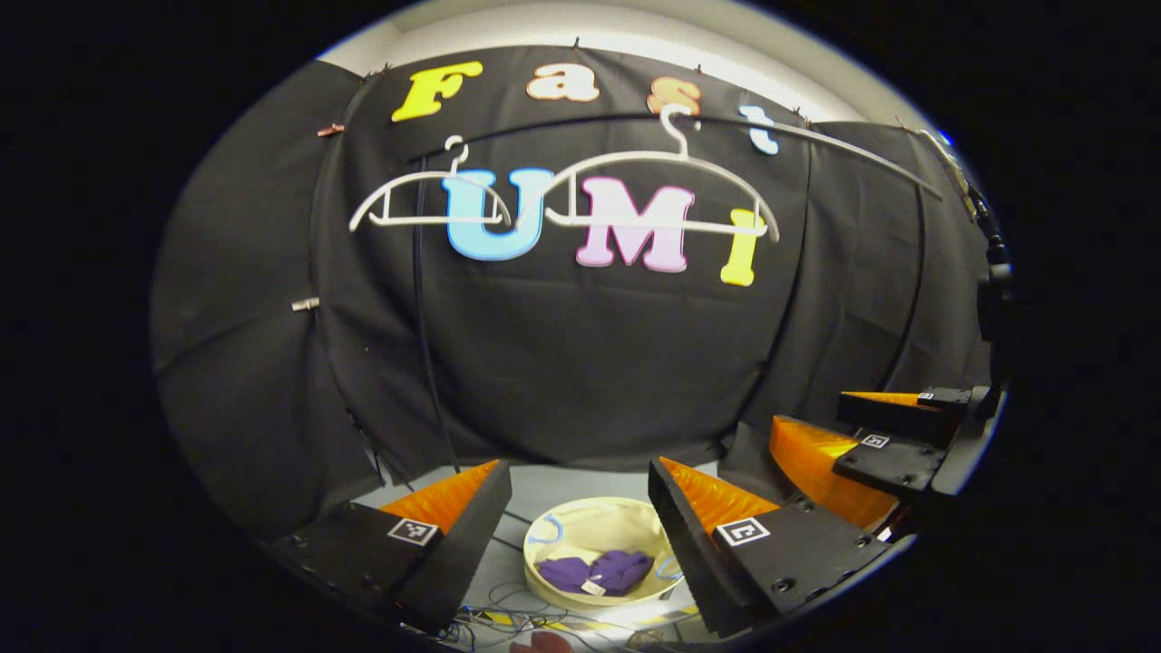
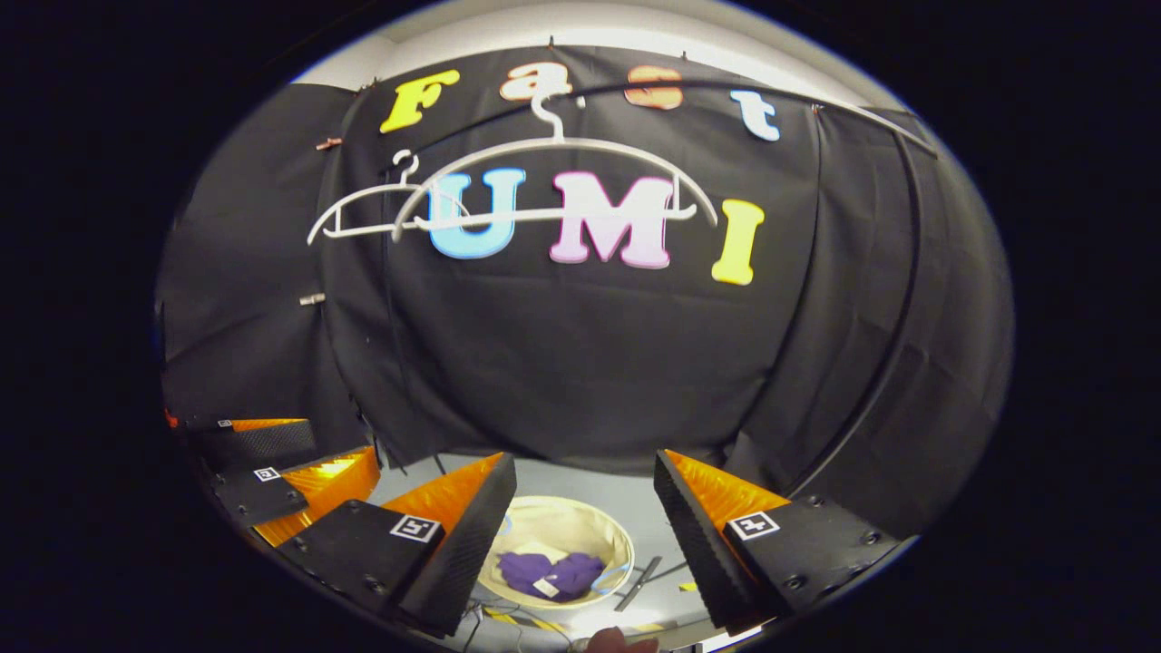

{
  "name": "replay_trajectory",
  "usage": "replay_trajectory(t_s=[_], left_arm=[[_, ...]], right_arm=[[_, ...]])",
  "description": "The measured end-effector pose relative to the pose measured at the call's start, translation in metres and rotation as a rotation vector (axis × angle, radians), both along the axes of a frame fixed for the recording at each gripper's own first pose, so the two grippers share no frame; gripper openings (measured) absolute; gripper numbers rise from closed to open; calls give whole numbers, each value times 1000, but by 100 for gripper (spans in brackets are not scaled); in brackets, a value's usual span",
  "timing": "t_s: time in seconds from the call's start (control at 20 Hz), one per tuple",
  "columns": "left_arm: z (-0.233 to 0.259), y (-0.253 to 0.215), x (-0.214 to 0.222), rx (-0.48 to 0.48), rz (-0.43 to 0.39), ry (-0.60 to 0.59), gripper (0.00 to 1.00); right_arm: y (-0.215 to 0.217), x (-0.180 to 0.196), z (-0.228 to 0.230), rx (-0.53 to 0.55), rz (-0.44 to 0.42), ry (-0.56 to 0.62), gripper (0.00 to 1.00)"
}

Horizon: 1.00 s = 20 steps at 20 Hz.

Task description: Grasp the clothes on the hanger with both hands and then place them into the laundry hamper below.

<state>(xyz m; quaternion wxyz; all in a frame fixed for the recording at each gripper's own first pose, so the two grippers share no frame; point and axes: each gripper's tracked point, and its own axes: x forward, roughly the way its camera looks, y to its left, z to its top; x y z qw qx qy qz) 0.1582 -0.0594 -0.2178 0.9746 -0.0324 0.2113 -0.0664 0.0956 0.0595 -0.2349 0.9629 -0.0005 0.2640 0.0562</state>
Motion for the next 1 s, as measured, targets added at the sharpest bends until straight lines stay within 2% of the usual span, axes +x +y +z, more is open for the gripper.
replay_trajectory(t_s=[0.35,0.5,0.55,0.65,0.8,0.95,1.0], left_arm=[[95,-5,-34,-46,53,-158,98],[130,-11,-60,-44,60,-230,93],[139,-11,-68,-43,62,-247,95],[160,-13,-82,-43,62,-291,93],[175,-8,-102,-35,65,-346,95],[188,-2,-113,-25,66,-376,92],[194,-1,-116,-23,65,-388,95]], right_arm=[[-26,-11,105,7,-7,-217,99],[-34,-16,154,14,-10,-331,96],[-33,-17,165,19,-6,-353,96],[-30,-22,182,28,7,-384,100],[-36,-32,204,30,4,-432,96],[-36,-38,218,34,4,-459,98],[-37,-39,221,36,2,-464,99]])
